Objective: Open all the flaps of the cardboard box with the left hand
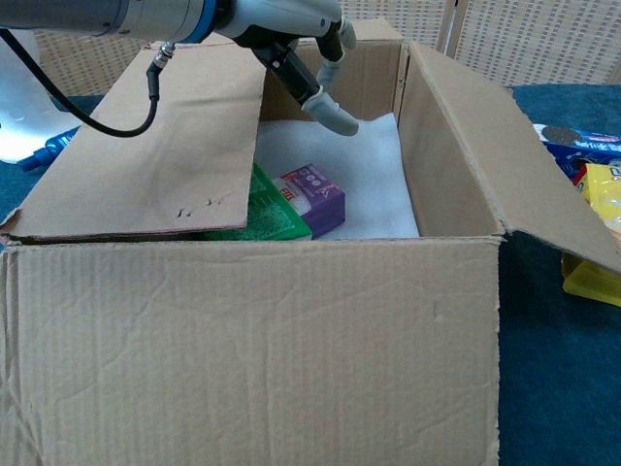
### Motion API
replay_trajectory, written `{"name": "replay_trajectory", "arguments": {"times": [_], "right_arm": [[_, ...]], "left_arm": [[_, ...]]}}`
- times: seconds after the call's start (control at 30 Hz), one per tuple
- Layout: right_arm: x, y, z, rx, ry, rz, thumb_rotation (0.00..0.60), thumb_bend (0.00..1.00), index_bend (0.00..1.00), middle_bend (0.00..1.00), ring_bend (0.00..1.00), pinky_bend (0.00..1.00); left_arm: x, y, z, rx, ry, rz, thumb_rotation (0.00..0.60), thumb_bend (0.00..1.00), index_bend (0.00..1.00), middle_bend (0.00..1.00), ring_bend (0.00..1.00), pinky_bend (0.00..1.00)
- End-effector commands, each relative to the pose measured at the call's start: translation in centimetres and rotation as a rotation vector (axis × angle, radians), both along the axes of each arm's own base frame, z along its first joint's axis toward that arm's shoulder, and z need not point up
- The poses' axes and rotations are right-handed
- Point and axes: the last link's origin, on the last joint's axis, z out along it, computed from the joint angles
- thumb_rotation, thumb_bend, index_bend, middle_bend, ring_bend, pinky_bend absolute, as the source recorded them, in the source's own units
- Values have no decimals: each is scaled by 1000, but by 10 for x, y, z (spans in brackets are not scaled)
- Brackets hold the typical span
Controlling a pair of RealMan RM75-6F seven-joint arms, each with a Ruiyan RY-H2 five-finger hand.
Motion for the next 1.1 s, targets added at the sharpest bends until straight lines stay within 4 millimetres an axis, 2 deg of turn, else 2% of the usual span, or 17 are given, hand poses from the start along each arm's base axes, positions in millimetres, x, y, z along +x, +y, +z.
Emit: {"name": "replay_trajectory", "arguments": {"times": [0.03,0.33,0.6,0.8,0.93,1.1], "right_arm": [[0,0,0,-1,0,1,600,0,0,0,0,144],[-1,-1,2,-5,-6,-1,600,0,0,0,0,144],[-1,0,3,-9,-8,2,600,0,0,0,0,144],[-1,0,3,-10,-9,2,600,0,0,0,2,144],[-1,0,2,-10,-8,2,600,0,0,0,5,144],[0,0,2,-9,-8,3,600,0,0,0,8,145]], "left_arm": [[-2,-1,-4,-9,5,5,193,0,442,69,6,190],[-6,-1,-11,-11,35,22,193,0,404,286,168,244],[-8,-1,-8,-5,47,20,197,0,429,585,395,295],[-9,1,-3,5,37,15,196,0,449,698,605,503],[-8,2,2,13,29,9,195,0,466,734,715,650],[-10,1,8,11,24,21,198,0,477,758,742,679]]}}
